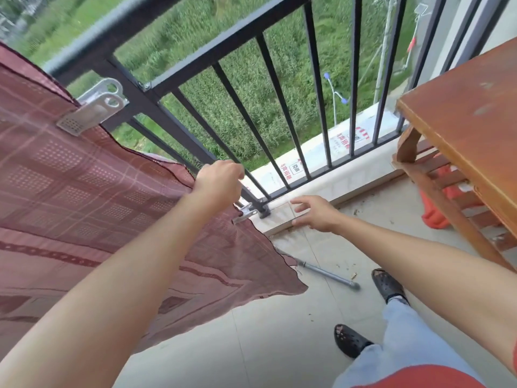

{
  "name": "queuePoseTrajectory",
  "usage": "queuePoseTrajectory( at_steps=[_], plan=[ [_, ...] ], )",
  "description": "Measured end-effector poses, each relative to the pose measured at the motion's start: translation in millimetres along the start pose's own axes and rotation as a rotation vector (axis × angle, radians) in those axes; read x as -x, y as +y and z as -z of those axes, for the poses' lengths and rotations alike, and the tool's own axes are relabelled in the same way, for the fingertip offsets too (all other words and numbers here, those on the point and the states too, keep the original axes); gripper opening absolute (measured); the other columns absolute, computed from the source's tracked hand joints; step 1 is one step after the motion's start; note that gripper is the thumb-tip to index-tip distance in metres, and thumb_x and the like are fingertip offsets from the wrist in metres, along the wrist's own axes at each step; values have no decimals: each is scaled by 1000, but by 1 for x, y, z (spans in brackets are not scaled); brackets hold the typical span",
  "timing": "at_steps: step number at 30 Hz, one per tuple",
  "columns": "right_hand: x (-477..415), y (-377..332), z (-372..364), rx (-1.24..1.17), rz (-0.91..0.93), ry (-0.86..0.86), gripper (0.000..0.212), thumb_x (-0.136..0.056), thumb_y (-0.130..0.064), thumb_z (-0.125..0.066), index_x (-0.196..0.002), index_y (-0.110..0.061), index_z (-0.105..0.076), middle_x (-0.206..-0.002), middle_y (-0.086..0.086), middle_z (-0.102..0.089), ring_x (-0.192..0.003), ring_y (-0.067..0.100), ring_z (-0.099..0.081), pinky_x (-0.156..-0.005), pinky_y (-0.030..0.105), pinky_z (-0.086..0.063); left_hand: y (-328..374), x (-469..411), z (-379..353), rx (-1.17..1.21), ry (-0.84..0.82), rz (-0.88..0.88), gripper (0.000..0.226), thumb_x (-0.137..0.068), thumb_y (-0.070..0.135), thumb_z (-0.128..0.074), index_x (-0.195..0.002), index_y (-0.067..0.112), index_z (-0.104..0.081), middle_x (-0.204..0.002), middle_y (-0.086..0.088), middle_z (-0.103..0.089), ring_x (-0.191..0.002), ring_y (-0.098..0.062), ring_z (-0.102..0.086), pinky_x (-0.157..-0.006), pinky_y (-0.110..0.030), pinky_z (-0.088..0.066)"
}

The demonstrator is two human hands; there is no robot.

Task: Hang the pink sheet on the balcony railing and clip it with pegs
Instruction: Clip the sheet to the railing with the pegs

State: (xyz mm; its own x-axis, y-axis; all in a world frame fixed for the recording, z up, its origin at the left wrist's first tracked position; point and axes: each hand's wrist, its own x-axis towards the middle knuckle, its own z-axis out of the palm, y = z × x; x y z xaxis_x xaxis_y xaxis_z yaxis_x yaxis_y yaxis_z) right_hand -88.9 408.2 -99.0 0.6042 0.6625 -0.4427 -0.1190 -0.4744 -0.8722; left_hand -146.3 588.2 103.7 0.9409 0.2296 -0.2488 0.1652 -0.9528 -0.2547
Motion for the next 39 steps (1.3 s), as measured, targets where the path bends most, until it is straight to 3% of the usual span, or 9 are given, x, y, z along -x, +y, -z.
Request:
queuePoseTrajectory(
  at_steps=[4,7,11,15,21,25,28,31,39],
  plan=[
    [42,35,42,153,-86,168,47,-78,-24,-79,-123,-21,-64,-106,-1,-67,-99,16,-63,-82,25,-46,45,-2,-13,123,22,-84,21,-91,19,-58,-111,19,-63,-109,2,-62,-96,-18,-59,-75,-33,-53],
    [83,71,87,263,-186,258,42,-80,-24,-75,-121,-23,-66,-104,-3,-68,-99,18,-65,-84,28,-49,98,-3,-24,185,-9,-162,22,-93,23,-55,-113,20,-62,-109,2,-62,-100,-21,-59,-69,-31,-44],
    [141,120,149,367,-318,387,41,-82,-25,-69,-123,-23,-65,-112,1,-69,-103,23,-64,-85,29,-48,174,1,-36,272,-65,-282,20,-92,24,-51,-109,20,-63,-108,1,-61,-104,-25,-58,-76,-34,-48],
    [201,165,207,345,-421,583,40,-78,-30,-67,-118,-30,-66,-111,-2,-71,-103,24,-65,-86,36,-52,260,-1,-41,309,-134,-399,19,-91,26,-52,-107,23,-62,-113,-1,-62,-107,-25,-57,-76,-32,-43],
    [276,232,297,262,-544,787,28,-82,-20,-66,-111,-21,-69,-107,3,-72,-102,28,-65,-87,35,-52,391,-15,-27,312,-219,-537,26,-92,26,-53,-115,20,-62,-120,-1,-62,-115,-23,-55,-84,-29,-41],
    [305,266,374,386,-652,899,21,-86,-20,-61,-105,-15,-69,-108,12,-69,-100,35,-64,-78,34,-48,475,-29,-22,311,-283,-549,26,-91,27,-52,-114,20,-63,-117,-1,-65,-112,-23,-56,-84,-29,-40],
    [304,285,422,477,-649,885,41,-86,-22,-62,-127,-19,-59,-121,14,-60,-110,36,-58,-87,39,-46,521,-40,-27,327,-364,-522,27,-91,26,-51,-114,21,-62,-117,0,-63,-110,-22,-56,-76,-29,-39],
    [294,304,454,531,-684,774,52,-86,-24,-65,-135,-23,-49,-127,10,-52,-118,33,-50,-89,40,-45,559,-51,-32,339,-422,-514,26,-90,24,-50,-113,20,-61,-115,0,-62,-110,-22,-55,-74,-27,-37],
    [296,345,481,456,-630,742,37,-89,-26,-61,-126,-22,-57,-118,8,-56,-115,29,-52,-86,38,-46,651,-97,-40,235,-496,-545,29,-87,18,-48,-113,18,-63,-108,-9,-64,-102,-32,-61,-78,-36,-51]
  ],
)
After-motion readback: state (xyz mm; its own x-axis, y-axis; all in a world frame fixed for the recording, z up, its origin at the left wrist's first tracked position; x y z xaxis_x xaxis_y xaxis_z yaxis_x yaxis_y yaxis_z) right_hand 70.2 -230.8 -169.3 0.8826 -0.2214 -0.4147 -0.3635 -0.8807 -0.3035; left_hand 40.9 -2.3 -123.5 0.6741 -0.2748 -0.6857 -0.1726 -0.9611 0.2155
